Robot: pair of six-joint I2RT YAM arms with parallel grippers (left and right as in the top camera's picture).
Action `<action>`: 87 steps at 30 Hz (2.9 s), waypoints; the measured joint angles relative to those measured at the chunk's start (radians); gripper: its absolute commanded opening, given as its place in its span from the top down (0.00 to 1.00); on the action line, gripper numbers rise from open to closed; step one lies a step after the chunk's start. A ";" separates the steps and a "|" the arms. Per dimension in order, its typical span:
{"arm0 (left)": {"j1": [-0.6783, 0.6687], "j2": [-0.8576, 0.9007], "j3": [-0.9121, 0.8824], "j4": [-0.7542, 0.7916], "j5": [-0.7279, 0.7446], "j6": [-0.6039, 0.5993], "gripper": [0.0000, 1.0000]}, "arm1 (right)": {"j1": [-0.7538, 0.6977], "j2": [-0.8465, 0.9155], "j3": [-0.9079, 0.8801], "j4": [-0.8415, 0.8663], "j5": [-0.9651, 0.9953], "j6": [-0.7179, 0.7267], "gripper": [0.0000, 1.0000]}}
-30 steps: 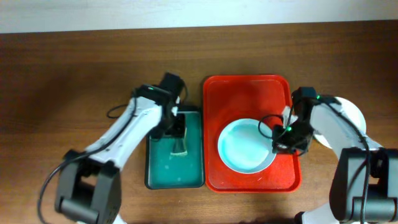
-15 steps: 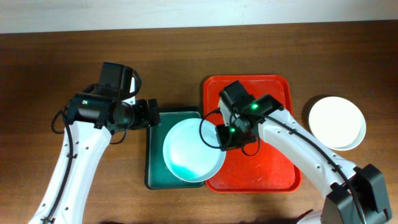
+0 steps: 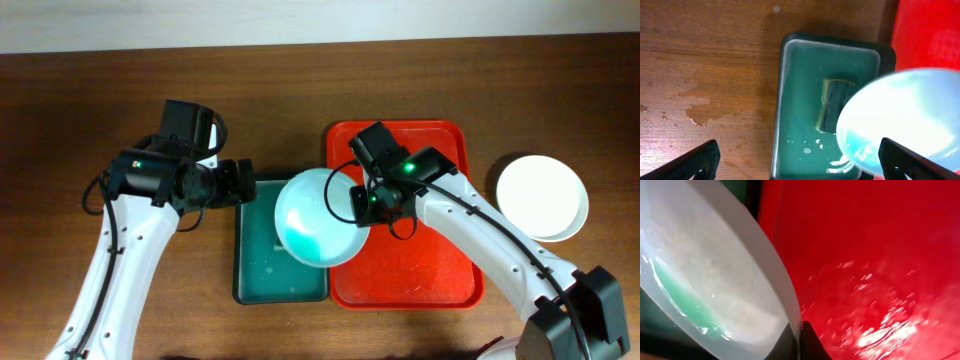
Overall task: Clean dirty plates on tray and stack at the side
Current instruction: 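Lift the light-green plate with the right gripper and rinse over green tray, then carry the plate right and stack it on the side plates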
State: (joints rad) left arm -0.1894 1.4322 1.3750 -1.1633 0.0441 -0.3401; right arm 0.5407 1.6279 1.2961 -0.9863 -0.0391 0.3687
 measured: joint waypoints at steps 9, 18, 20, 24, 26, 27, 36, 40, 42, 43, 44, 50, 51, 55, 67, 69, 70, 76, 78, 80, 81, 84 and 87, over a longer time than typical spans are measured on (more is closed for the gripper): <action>0.000 0.000 0.000 0.000 0.000 0.000 0.01 | 0.273 0.000 0.095 -0.004 0.565 -0.009 0.96; 0.000 0.000 0.000 0.000 0.000 0.000 0.00 | 0.423 -0.041 0.095 -0.011 0.797 0.043 0.96; 0.000 0.000 0.000 0.000 0.000 0.000 0.01 | 0.436 -0.054 0.095 -0.012 0.816 0.043 0.96; 0.000 0.000 0.000 0.000 0.000 0.000 0.01 | 0.472 -0.061 0.095 -0.014 0.882 0.044 0.96; 0.000 0.000 0.000 0.000 0.000 0.000 0.01 | 0.511 -0.061 0.095 -0.018 0.931 0.043 0.96; 0.000 0.000 0.000 0.000 0.000 0.000 0.01 | 0.527 -0.061 0.095 -0.019 0.952 0.044 0.96; 0.000 0.000 0.000 0.000 0.000 0.000 0.01 | 0.580 -0.062 0.095 -0.019 1.071 0.044 0.96; 0.000 0.000 0.000 0.000 0.000 0.000 0.01 | 0.580 -0.062 0.095 -0.019 1.071 0.044 0.96; 0.000 0.000 0.000 0.000 0.000 0.000 0.01 | 0.580 -0.062 0.095 -0.019 1.071 0.045 0.96; 0.000 0.000 0.000 0.000 0.000 0.000 0.00 | 0.580 -0.062 0.095 -0.019 1.071 0.045 0.96; 0.000 0.000 0.000 0.000 0.000 0.000 0.01 | 0.580 -0.062 0.095 -0.019 1.071 0.045 0.96; 0.000 0.000 0.000 0.000 0.000 0.000 0.01 | 0.580 -0.062 0.095 -0.019 1.071 0.046 0.96; 0.000 0.000 0.000 0.000 0.000 0.000 0.00 | 0.580 -0.062 0.095 -0.019 1.071 0.046 0.96; 0.000 0.000 0.000 0.000 0.000 0.000 0.01 | 0.577 -0.062 0.095 -0.021 1.069 0.068 0.96; 0.000 0.000 0.000 0.000 0.000 0.000 0.01 | -0.053 -0.065 0.096 -0.067 -0.016 -0.013 0.96; 0.000 0.000 0.000 0.000 0.000 0.000 0.00 | -0.158 -0.068 0.097 -0.110 -0.149 -0.042 0.96; 0.000 0.000 0.000 0.000 0.000 0.000 0.01 | -0.235 -0.076 0.097 -0.121 -0.194 -0.053 0.96; 0.000 0.000 0.000 0.000 -0.001 0.000 0.01 | -0.784 -0.117 0.101 -0.147 -0.281 -0.016 0.96; 0.000 0.000 0.000 -0.001 -0.003 0.000 0.01 | -0.961 -0.103 0.101 -0.151 -0.277 -0.005 0.96; 0.000 0.000 0.000 0.000 -0.004 0.000 0.01 | -1.074 -0.069 0.101 -0.157 -0.276 -0.002 0.96; 0.000 0.000 0.000 0.000 -0.004 0.000 0.01 | -1.127 -0.038 0.101 -0.156 -0.273 -0.002 0.96; 0.000 0.000 0.000 0.000 -0.004 0.000 0.01 | -1.232 0.047 0.101 -0.157 -0.235 -0.001 0.96; 0.000 0.000 0.000 0.000 -0.004 0.000 0.01 | -1.290 0.129 0.101 -0.158 -0.161 -0.001 0.96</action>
State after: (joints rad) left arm -0.1894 1.4322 1.3750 -1.1637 0.0402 -0.3397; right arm -0.7490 1.7569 1.3968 -1.1442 -0.2001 0.3676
